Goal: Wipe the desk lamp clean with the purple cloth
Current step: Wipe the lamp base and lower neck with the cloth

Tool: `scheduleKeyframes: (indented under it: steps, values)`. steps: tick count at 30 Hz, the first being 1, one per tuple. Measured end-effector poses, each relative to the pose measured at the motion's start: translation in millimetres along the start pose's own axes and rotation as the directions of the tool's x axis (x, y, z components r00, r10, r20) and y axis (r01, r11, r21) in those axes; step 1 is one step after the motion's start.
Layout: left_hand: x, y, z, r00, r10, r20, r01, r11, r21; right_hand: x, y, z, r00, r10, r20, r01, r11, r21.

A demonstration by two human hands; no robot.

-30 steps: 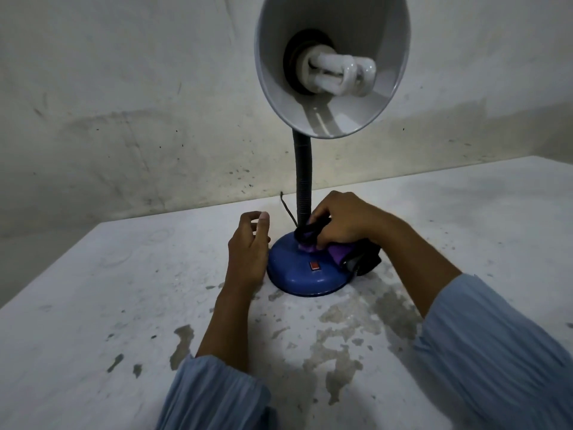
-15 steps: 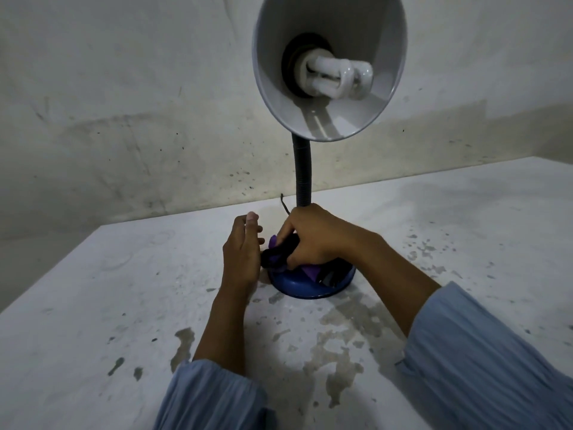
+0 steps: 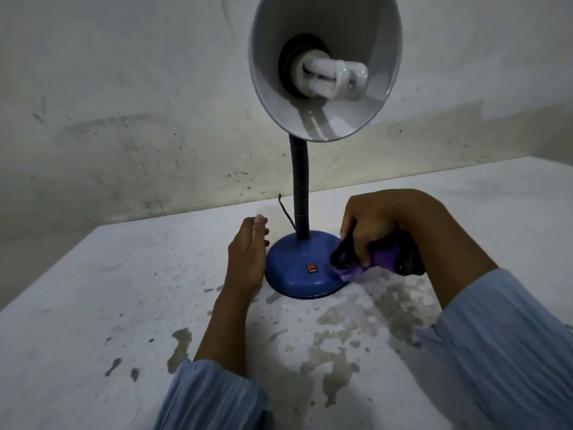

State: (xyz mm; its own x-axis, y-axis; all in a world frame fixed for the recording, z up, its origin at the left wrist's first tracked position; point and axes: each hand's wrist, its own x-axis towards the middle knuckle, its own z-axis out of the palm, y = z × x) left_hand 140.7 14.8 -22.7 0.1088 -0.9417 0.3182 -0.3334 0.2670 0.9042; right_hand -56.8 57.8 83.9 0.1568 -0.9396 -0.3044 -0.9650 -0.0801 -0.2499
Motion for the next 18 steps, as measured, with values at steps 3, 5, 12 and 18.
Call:
scheduleKeyframes:
  steps: [3, 5, 12, 18]
  values:
    - [-2.0, 2.5, 2.6, 1.0, -0.002, 0.008, 0.002, 1.0, 0.03, 1.3, 9.7, 2.2, 0.954, 0.105, -0.279, -0.136, 0.986, -0.095]
    - [-3.1, 2.9, 2.9, 1.0, 0.013, 0.016, -0.014, 0.999, 0.043, 6.3, 13.5, 1.2, 0.901, 0.051, -0.432, -0.032, 0.998, 0.052]
    - [-4.4, 2.7, 5.3, 0.993, 0.074, 0.087, -0.082, 0.993, 0.091, 13.5, 6.7, 11.1, 0.98, -0.076, -0.187, 0.116, 0.97, 0.213]
    - [-0.5, 10.6, 9.7, 0.984, 0.161, 0.069, -0.168, 0.98, 0.108, 17.0, 23.4, 5.1, 0.904, 0.082, -0.42, 0.009, 0.978, 0.21]
